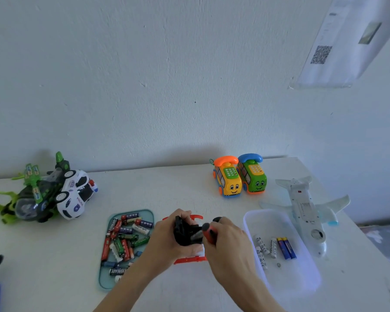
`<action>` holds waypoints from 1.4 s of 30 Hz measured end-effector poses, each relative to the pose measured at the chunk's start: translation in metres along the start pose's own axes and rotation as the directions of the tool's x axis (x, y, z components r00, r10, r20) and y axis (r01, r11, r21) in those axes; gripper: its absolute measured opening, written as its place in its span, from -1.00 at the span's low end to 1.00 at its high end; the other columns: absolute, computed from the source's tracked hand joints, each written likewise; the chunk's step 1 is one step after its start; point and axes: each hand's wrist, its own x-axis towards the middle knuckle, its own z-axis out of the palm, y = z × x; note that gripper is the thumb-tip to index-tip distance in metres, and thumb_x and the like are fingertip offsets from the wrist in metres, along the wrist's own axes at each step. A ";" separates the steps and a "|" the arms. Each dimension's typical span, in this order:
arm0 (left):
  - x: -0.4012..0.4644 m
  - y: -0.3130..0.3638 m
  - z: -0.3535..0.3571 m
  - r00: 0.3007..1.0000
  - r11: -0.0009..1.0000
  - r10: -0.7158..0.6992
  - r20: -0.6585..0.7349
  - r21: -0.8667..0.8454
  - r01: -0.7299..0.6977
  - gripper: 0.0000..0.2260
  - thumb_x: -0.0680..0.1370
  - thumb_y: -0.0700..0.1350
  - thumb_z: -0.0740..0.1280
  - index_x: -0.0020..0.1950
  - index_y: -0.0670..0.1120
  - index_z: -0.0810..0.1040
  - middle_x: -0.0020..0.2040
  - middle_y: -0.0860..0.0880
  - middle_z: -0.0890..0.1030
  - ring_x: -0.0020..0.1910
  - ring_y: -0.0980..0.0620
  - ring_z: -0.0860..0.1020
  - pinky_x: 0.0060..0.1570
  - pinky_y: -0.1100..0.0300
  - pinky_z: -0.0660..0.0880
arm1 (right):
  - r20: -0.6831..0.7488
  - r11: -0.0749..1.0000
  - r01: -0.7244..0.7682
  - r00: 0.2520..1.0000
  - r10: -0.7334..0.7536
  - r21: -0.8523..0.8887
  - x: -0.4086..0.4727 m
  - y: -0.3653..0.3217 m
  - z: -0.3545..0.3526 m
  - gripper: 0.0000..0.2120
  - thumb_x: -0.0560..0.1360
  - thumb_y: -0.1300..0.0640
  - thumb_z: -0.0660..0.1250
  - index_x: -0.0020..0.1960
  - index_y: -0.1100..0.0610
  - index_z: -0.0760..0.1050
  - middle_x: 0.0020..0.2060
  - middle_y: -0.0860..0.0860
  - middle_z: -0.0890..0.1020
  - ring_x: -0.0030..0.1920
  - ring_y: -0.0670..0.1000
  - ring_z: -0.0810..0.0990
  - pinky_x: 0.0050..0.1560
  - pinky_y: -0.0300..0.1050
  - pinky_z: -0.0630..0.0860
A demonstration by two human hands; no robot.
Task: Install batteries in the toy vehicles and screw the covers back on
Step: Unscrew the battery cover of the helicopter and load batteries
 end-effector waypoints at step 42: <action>-0.048 0.030 -0.079 0.941 0.984 0.063 -0.334 -0.137 -0.114 -0.57 0.12 -0.19 0.68 -0.20 0.07 0.53 -0.11 0.04 0.70 0.15 0.15 0.58 0.13 0.37 0.44 | -0.347 0.985 0.016 0.937 0.046 0.172 0.005 0.042 -0.023 -0.75 0.36 0.32 0.48 -0.32 0.18 0.42 -0.45 0.01 0.48 -0.42 -0.02 0.36 -0.42 -0.22 0.26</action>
